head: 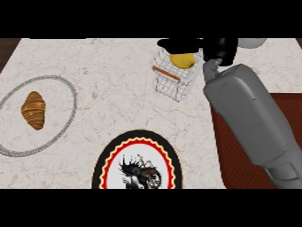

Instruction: Pick the lemon from the tray and place it in the tiered basket

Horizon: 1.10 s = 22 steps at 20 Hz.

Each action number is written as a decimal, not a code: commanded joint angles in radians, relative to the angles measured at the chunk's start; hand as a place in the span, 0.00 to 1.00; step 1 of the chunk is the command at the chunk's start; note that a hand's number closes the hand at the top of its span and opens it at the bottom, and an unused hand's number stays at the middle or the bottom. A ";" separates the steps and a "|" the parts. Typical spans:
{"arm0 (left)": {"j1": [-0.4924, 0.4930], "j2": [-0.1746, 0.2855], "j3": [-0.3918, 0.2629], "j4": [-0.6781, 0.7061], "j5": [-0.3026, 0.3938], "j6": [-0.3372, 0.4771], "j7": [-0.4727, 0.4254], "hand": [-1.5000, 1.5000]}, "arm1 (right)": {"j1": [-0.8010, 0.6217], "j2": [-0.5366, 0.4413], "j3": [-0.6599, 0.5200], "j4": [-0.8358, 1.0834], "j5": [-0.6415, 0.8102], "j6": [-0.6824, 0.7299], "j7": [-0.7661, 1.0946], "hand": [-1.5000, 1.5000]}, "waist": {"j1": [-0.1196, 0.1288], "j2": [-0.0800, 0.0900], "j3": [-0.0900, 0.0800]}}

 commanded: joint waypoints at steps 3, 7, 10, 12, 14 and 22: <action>-0.249 -0.075 0.036 -0.158 0.054 0.022 -0.101 0.50 | -0.016 0.029 -0.136 -0.026 -0.094 -0.120 -0.038 0.00 | -0.044 -0.009 -0.001; -0.245 -0.094 0.041 -0.165 0.056 0.030 -0.085 0.50 | 0.003 -0.007 -0.193 -0.051 -0.127 -0.148 -0.077 0.00 | -0.081 -0.014 0.000; -0.225 -0.092 0.055 -0.167 0.055 0.024 -0.103 0.50 | 0.004 -0.041 -0.241 -0.057 -0.128 -0.186 -0.093 0.00 | -0.088 -0.020 -0.002; -0.217 -0.095 0.065 -0.154 0.058 0.022 -0.103 0.50 | -0.003 -0.071 -0.281 -0.060 -0.148 -0.185 -0.084 0.00 | -0.093 -0.022 -0.003; -0.215 -0.105 0.064 -0.167 0.056 0.027 -0.098 0.50 | 0.016 -0.082 -0.301 -0.059 -0.166 -0.183 -0.092 0.00 | -0.102 -0.020 -0.002; -0.162 -0.103 0.101 -0.173 0.065 0.008 -0.117 0.50 | 0.100 -0.206 -0.391 -0.118 -0.255 -0.101 -0.154 0.00 | -0.145 -0.033 0.000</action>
